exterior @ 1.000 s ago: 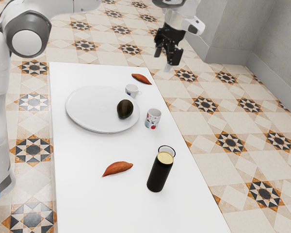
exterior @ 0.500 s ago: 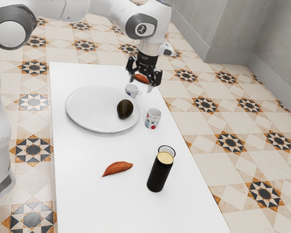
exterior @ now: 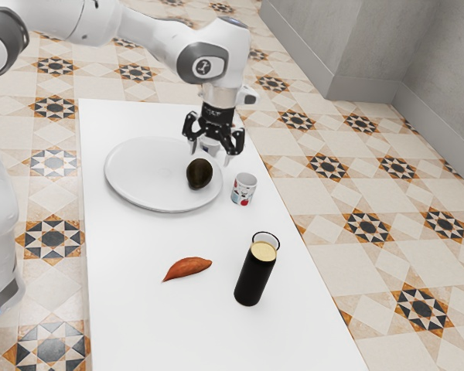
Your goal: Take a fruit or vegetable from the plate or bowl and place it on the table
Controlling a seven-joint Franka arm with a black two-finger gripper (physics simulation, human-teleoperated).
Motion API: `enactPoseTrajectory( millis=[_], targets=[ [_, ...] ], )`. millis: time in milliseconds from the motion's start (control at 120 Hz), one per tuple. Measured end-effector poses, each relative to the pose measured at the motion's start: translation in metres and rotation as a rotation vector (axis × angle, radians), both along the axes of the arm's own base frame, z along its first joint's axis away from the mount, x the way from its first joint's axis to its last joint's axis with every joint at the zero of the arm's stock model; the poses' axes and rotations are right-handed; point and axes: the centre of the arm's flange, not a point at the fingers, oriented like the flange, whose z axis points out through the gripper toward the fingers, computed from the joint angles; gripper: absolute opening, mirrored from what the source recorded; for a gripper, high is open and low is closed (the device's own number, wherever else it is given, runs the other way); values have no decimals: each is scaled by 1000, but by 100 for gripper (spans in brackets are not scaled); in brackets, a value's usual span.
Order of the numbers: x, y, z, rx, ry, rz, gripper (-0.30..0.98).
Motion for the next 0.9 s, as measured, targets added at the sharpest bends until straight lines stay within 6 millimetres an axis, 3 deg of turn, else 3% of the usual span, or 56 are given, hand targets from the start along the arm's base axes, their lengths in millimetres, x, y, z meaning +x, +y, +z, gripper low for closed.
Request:
enactPoseTrajectory(
  millis=[167, 508, 717, 900],
  targets=[
    [1, 4, -8, 5, -15, 59, 69],
    [-5, 11, -52, -6, 24, 155, 69],
    [-4, 11, -62, -7, 28, 187, 68],
    [-3, 10, -62, -6, 24, 210, 38]
  ],
)
